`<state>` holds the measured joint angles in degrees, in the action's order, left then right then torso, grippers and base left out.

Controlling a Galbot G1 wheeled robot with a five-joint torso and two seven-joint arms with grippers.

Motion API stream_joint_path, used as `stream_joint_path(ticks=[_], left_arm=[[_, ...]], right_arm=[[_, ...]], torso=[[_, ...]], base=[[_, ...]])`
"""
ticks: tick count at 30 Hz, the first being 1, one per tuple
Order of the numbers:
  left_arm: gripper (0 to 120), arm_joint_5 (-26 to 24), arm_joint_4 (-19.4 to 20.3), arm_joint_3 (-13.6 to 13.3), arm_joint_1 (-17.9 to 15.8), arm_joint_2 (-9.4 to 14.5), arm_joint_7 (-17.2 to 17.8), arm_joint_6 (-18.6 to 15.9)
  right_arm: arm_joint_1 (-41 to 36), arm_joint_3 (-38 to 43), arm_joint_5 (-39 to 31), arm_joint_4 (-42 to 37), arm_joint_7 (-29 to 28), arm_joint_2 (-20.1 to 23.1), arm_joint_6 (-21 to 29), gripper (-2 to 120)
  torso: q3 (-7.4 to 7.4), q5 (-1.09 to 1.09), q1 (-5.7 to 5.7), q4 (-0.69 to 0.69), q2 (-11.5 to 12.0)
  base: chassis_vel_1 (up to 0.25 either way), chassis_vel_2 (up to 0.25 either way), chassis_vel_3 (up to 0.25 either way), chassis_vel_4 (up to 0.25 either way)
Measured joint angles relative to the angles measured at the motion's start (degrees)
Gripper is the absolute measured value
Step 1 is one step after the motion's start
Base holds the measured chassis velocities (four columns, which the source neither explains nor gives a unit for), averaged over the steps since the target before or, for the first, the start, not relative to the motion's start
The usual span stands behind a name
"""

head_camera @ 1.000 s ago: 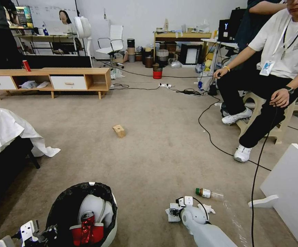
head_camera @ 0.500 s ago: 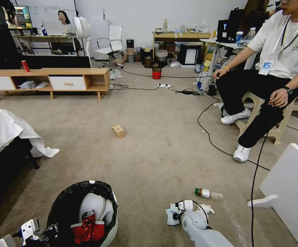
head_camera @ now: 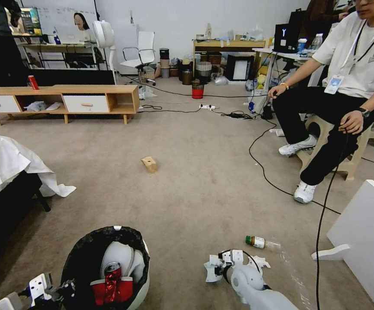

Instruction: Pick up the trash bin and place the garbage on the floor into it.

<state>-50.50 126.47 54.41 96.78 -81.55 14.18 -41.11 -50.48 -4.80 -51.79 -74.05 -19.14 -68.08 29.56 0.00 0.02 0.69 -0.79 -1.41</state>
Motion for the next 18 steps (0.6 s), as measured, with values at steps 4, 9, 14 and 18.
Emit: stream_joint_path(ticks=[4, 9, 14, 18], left_arm=[[2, -0.93, 0.44, -0.17, -0.31, 0.34, 0.23, -0.43], [2, -1.49, 0.85, -0.83, -0.51, 0.67, 0.54, -0.86], [2, -1.72, 1.18, -1.54, -0.82, 0.76, 0.84, -1.0], [2, -1.76, 1.78, -2.49, -1.01, 0.81, 1.21, -1.06]], right_arm=[[0.06, 0.53, -2.45, -6.7, -1.31, 4.7, -0.63, 0], [0.5, 1.55, -4.63, -15.58, -2.14, 9.16, -0.95, 0], [1.73, 2.37, -7.01, -24.44, -2.96, 12.47, -0.84, 0], [5.46, 2.86, -12.17, -35.73, -3.78, 16.05, -0.8, 0]], torso=[[0.0, -0.01, 0.0, 0.0, 0.0], [0.0, -0.01, 0.0, -0.02, 0.0], [0.0, -0.01, 0.0, -0.01, 0.0], [0.0, -0.01, 0.0, -0.01, 0.0]], base=[[0.0, 0.0, 0.0, 0.0], [0.0, 0.0, 0.0, 0.0], [0.0, 0.0, 0.0, 0.0], [0.0, 0.0, 0.0, 0.0]])
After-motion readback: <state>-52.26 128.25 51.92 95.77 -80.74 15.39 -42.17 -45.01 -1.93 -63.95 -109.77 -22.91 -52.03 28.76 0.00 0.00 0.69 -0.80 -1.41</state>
